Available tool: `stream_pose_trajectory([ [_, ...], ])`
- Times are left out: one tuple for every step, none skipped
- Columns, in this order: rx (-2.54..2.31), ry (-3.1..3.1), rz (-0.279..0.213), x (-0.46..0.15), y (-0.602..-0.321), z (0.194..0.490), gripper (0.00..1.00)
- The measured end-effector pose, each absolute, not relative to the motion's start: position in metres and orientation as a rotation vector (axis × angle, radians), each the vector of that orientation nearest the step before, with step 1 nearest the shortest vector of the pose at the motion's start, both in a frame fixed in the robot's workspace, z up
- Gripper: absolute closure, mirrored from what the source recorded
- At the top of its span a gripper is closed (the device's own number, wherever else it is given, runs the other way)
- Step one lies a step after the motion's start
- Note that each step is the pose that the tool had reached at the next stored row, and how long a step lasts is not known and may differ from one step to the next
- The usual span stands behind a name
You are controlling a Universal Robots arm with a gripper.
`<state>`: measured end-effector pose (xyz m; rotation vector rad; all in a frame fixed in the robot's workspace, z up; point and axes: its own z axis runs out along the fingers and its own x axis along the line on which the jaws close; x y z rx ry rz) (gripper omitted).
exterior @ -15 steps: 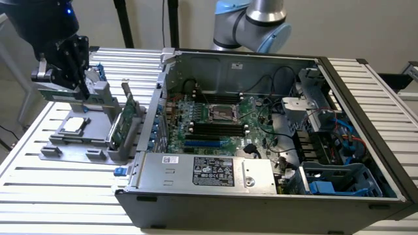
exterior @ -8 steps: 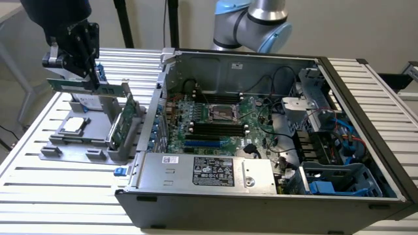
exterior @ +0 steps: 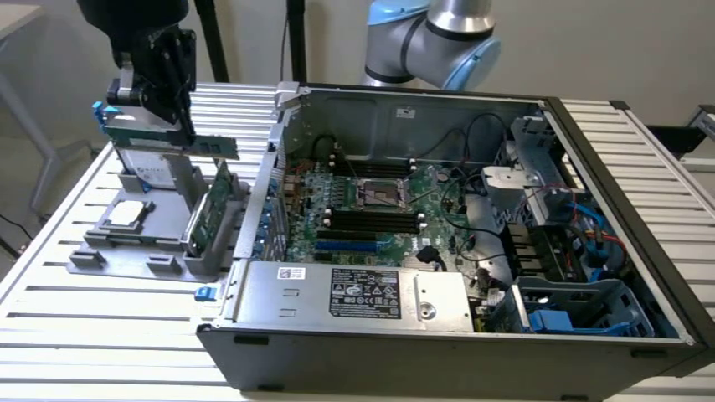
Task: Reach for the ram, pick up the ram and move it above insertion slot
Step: 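Pick up the ram and move it above insertion slot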
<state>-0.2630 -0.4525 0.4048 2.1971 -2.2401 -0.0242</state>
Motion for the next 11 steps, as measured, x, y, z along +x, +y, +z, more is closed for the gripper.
stream_pose_trajectory([
  [2.198, -2.241, -0.026, -0.259, -0.452, 0.405, 0.87],
  [2.199, -2.242, -0.029, -0.255, -0.452, 0.405, 0.87],
  [2.2, -2.243, -0.031, -0.251, -0.452, 0.405, 0.87],
  [2.201, -2.244, -0.034, -0.247, -0.451, 0.405, 0.87],
  [2.202, -2.245, -0.036, -0.244, -0.451, 0.405, 0.87],
  [2.203, -2.246, -0.038, -0.24, -0.451, 0.405, 0.87],
  [2.204, -2.247, -0.041, -0.236, -0.451, 0.405, 0.87],
  [2.205, -2.248, -0.044, -0.232, -0.45, 0.405, 0.87],
  [2.207, -2.25, -0.046, -0.228, -0.45, 0.405, 0.87],
  [2.208, -2.251, -0.048, -0.224, -0.45, 0.405, 0.87],
  [2.208, -2.251, -0.051, -0.219, -0.449, 0.405, 0.87],
])
